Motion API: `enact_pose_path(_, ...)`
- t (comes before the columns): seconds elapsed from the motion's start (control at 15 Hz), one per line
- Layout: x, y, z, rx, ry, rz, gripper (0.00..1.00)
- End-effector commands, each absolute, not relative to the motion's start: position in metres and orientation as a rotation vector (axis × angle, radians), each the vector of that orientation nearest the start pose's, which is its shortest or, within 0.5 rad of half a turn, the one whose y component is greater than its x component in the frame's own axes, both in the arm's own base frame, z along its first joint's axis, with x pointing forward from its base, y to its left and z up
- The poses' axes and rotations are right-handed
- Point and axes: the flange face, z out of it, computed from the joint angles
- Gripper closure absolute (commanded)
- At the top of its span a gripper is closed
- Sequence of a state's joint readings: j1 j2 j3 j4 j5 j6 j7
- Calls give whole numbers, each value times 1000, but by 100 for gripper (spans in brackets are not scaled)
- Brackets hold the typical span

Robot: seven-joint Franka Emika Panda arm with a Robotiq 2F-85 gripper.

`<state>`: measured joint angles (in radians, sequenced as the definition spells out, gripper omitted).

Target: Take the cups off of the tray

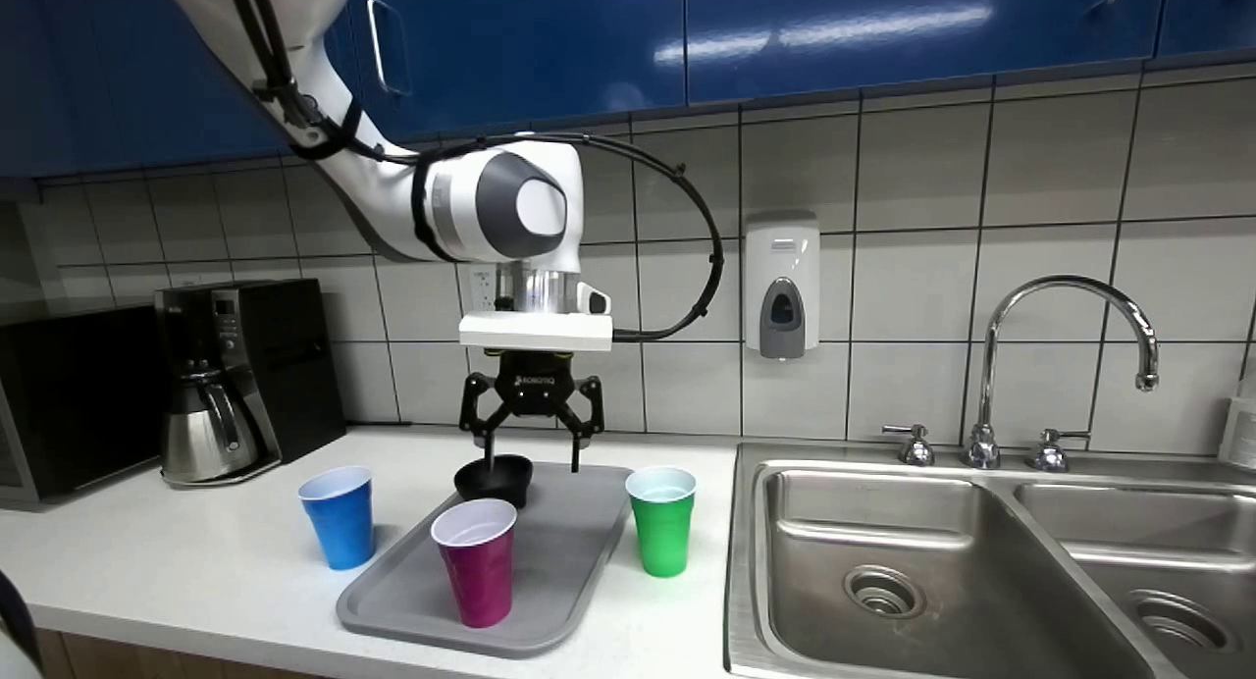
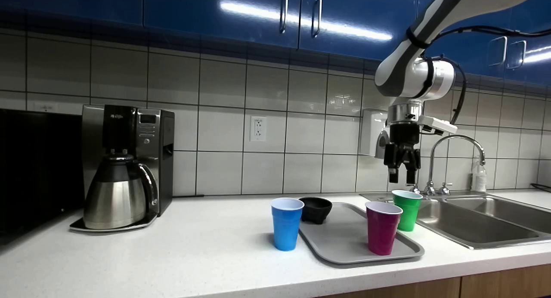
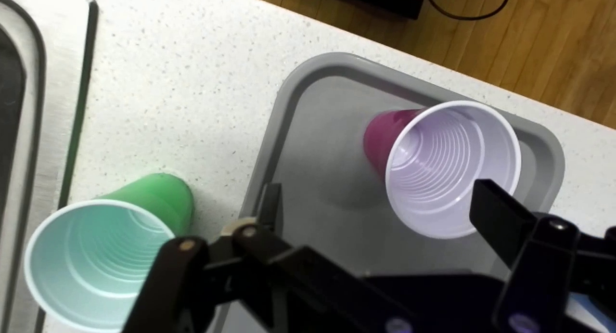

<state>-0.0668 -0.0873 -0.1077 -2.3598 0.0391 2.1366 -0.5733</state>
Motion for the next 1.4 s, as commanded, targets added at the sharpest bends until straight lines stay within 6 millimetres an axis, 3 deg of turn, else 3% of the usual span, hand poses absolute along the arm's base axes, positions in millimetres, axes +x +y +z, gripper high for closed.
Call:
enact_pose_path(0.0,453,-68,340,-3016,-612,162,0)
enact_pose_path(1.0,462,-50,281,-3071,-643,32,0)
enact_pose_path(1.27,463,-48,273,-3073,-654,33,0)
enact_pose_path(1.33,463,-47,274,-3067,-665,37,23)
